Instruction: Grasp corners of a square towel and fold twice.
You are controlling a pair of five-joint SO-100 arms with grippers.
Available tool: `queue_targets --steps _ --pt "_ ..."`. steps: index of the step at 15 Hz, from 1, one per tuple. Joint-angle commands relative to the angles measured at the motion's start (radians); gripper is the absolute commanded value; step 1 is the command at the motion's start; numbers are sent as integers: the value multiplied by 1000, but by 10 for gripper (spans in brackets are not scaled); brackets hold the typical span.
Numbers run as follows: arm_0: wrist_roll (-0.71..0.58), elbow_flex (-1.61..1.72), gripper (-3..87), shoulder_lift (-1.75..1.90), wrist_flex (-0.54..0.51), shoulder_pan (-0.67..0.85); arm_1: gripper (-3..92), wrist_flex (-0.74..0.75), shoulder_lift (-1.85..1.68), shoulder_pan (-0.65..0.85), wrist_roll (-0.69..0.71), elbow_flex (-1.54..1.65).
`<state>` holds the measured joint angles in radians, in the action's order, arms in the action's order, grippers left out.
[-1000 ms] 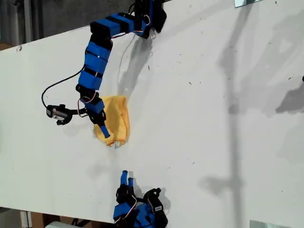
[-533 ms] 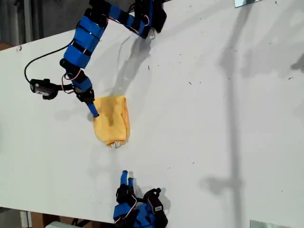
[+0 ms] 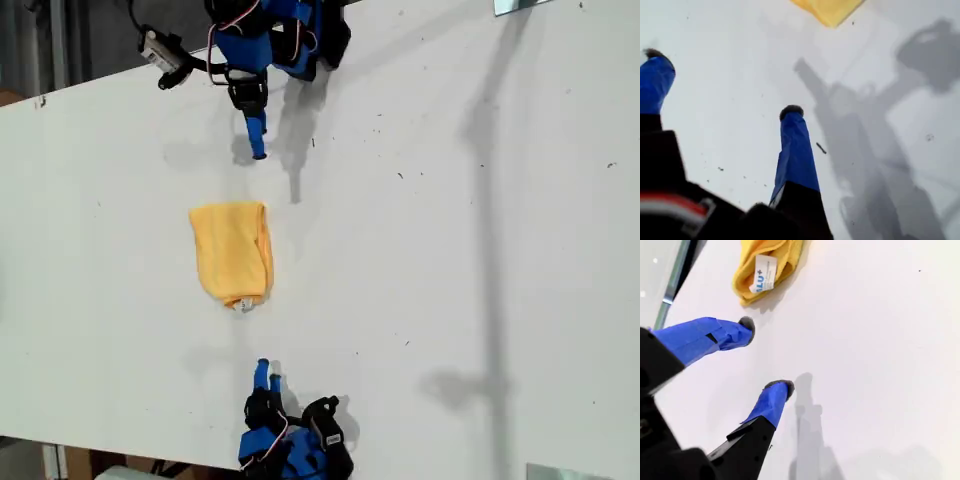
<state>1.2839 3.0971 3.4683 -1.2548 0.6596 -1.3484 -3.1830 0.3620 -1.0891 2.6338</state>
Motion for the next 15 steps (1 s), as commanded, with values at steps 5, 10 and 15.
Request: queue_targets --steps 5,10,15 --pt "64 -6 200 5 -58 -2 119 -146 -110 -69 -480 150" --pt "199 5 200 2 -78 -44 83 -167 -110 -81 -618 164" --pt "-110 14 195 2 -60 -54 100 -169 -110 -61 -615 164"
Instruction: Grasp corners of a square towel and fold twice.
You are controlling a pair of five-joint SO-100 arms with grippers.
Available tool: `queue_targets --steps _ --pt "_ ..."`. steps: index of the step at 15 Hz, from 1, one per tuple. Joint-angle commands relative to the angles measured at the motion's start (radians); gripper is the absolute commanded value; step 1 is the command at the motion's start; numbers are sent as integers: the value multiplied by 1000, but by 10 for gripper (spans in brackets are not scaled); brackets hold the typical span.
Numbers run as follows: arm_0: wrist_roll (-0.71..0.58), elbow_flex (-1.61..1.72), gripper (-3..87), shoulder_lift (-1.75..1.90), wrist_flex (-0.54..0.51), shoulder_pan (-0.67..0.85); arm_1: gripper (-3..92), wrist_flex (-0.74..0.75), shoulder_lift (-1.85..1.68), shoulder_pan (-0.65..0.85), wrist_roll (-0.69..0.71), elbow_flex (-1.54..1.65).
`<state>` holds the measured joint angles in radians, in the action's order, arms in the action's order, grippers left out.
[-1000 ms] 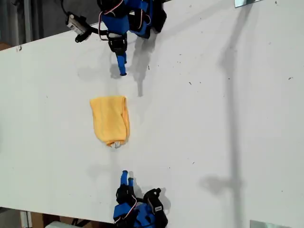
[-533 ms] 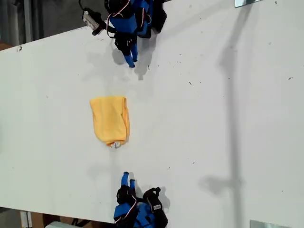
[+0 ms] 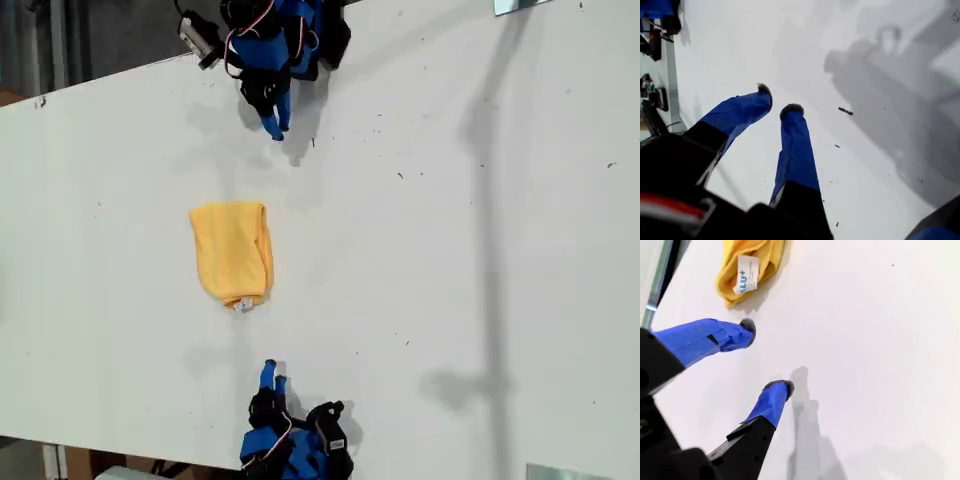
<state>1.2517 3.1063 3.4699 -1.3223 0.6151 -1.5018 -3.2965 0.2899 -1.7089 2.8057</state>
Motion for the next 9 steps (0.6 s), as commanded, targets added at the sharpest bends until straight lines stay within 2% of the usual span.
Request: queue_targets --steps 1,2,9 --pt "-173 6 193 0 11 -8 100 -15 3 11 5 -8" --pt "-204 8 191 0 15 -9 100 -15 3 11 5 -8" --pt "-204 8 190 0 15 -8 100 -17 3 9 5 -8"
